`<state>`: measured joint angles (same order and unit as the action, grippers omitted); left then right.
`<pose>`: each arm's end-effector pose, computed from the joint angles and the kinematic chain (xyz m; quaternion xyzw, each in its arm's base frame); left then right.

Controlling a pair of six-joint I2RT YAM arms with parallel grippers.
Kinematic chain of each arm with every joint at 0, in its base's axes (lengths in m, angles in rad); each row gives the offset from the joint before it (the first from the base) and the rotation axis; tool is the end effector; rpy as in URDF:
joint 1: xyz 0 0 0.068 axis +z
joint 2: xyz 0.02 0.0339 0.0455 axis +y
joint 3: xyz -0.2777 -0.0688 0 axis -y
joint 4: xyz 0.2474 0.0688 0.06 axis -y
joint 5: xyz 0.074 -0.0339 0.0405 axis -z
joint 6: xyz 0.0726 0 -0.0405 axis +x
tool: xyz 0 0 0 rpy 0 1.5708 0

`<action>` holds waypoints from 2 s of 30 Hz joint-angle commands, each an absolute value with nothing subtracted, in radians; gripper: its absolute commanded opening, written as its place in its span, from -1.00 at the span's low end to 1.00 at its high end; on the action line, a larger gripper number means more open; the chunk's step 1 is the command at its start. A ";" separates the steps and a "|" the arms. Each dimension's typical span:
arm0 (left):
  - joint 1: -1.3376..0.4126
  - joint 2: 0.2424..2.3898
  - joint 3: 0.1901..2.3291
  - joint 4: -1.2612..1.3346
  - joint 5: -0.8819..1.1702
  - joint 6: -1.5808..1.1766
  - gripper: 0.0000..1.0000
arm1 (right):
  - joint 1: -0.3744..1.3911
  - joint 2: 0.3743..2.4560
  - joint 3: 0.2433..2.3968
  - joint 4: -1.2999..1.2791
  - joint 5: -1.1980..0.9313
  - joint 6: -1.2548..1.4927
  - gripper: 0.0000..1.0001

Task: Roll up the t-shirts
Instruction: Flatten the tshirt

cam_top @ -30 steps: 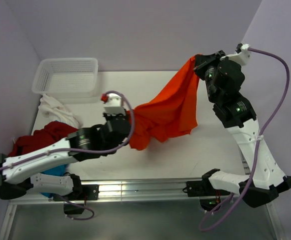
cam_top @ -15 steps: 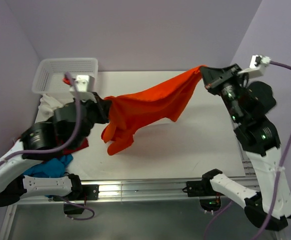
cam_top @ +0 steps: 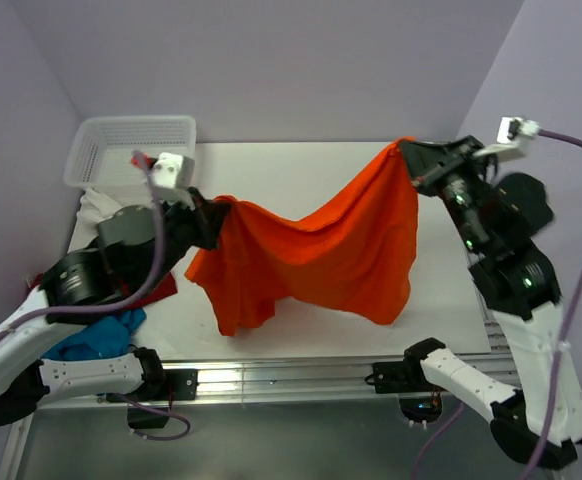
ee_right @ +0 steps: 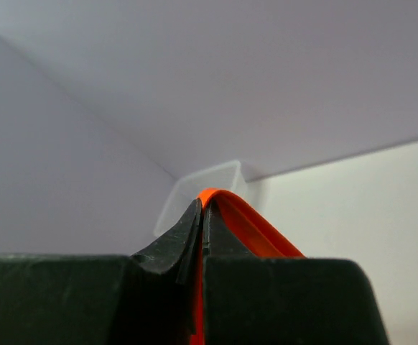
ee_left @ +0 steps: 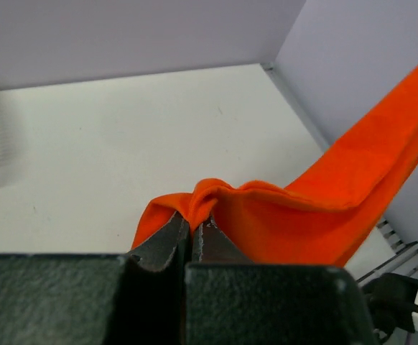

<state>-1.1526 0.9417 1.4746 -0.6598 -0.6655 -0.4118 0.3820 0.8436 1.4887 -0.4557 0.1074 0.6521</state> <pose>0.1097 -0.1365 0.4988 0.0556 0.7394 -0.2663 0.6159 0.1333 0.0452 0.5452 0.1266 0.6248 0.3507 0.6860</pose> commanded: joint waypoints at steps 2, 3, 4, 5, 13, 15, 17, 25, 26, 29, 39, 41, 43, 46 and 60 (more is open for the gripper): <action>-0.919 1.045 1.467 -0.555 -0.427 -0.388 -0.99 | 0.377 0.959 1.436 -0.384 0.103 0.649 -1.00; -0.858 1.066 1.468 -0.548 -0.395 -0.393 -0.99 | 0.377 0.960 1.430 -0.364 0.106 0.660 -1.00; -0.757 1.075 1.479 -0.560 -0.367 -0.402 -0.99 | 0.377 0.960 1.431 -0.359 0.109 0.661 -1.00; -0.718 1.084 1.491 -0.569 -0.351 -0.402 -0.99 | 0.377 0.963 1.437 -0.360 0.115 0.661 -1.00; -0.629 1.132 1.744 -0.732 -0.279 -0.336 -0.99 | 0.377 0.935 1.525 -0.414 0.140 0.637 -1.00; -0.629 1.083 1.741 -0.724 -0.198 -0.341 -0.99 | 0.377 0.891 1.487 -0.399 0.133 0.647 -1.00; -0.629 1.039 1.704 -0.709 -0.143 -0.354 -0.99 | 0.377 0.829 1.470 -0.402 0.127 0.650 -1.00; -0.630 0.833 1.607 -0.620 -0.054 -0.399 -0.99 | 0.379 0.684 1.462 -0.463 0.124 0.646 -1.00; -0.632 0.842 1.638 -0.626 -0.057 -0.400 -0.99 | 0.377 0.690 1.473 -0.472 0.129 0.637 -1.00; -0.630 0.906 1.702 -0.635 -0.046 -0.396 -0.99 | 0.377 0.727 1.500 -0.495 0.140 0.630 -1.00; -0.605 1.247 1.731 -0.583 -0.128 -0.344 -0.99 | 0.376 0.925 1.410 -0.471 0.307 0.653 -1.00; -0.539 1.313 1.675 -0.549 -0.074 -0.357 -0.99 | 0.361 0.954 1.315 -0.425 0.318 0.675 -1.00; -0.465 1.368 1.655 -0.517 -0.049 -0.357 -0.99 | 0.336 1.009 1.276 -0.387 0.305 0.687 -1.00; -0.410 1.463 1.647 -0.522 0.009 -0.345 -0.99 | 0.273 1.045 1.188 -0.324 0.253 0.713 -1.00; -0.451 1.019 1.441 -0.476 0.045 -0.353 -0.99 | 0.224 0.720 1.034 -0.262 0.117 0.707 -1.00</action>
